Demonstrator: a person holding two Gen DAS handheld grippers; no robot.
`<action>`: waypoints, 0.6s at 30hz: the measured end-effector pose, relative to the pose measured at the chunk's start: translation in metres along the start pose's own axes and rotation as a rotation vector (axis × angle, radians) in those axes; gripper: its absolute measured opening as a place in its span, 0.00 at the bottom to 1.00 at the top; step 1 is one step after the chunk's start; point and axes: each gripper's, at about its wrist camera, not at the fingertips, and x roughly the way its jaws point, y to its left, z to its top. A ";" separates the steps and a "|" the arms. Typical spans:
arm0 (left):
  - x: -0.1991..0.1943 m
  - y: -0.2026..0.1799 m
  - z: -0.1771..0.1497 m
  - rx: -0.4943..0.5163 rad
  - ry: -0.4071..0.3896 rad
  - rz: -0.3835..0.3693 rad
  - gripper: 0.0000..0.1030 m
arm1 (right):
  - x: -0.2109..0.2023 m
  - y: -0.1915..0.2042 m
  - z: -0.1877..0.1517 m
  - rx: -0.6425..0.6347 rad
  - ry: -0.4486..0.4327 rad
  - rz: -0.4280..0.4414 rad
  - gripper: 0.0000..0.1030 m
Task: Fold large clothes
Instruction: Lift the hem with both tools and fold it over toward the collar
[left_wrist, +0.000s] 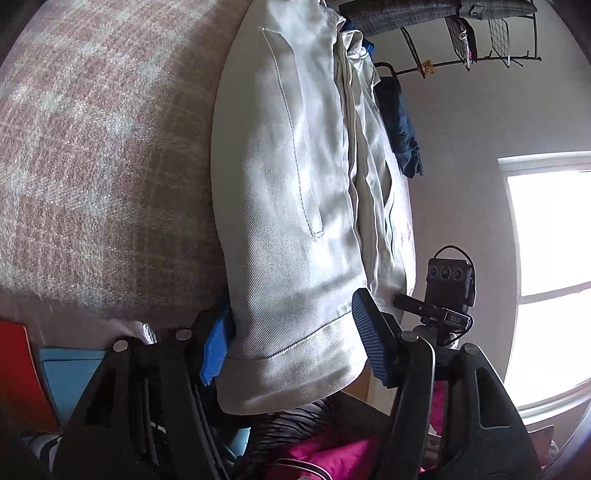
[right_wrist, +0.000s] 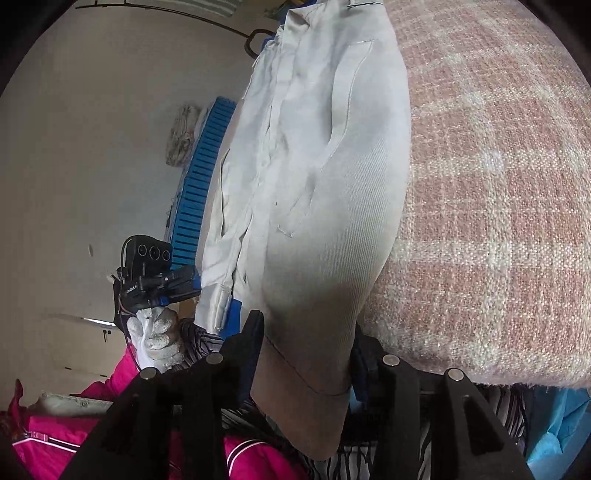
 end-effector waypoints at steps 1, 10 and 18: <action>0.001 -0.003 0.000 0.016 -0.001 0.009 0.60 | 0.001 -0.002 0.000 0.009 -0.006 0.011 0.42; -0.011 0.008 -0.012 -0.016 -0.050 0.031 0.18 | -0.008 -0.010 -0.004 0.034 -0.039 0.031 0.20; -0.017 0.020 -0.018 -0.078 -0.042 0.000 0.52 | -0.018 -0.019 -0.002 0.073 0.005 0.029 0.36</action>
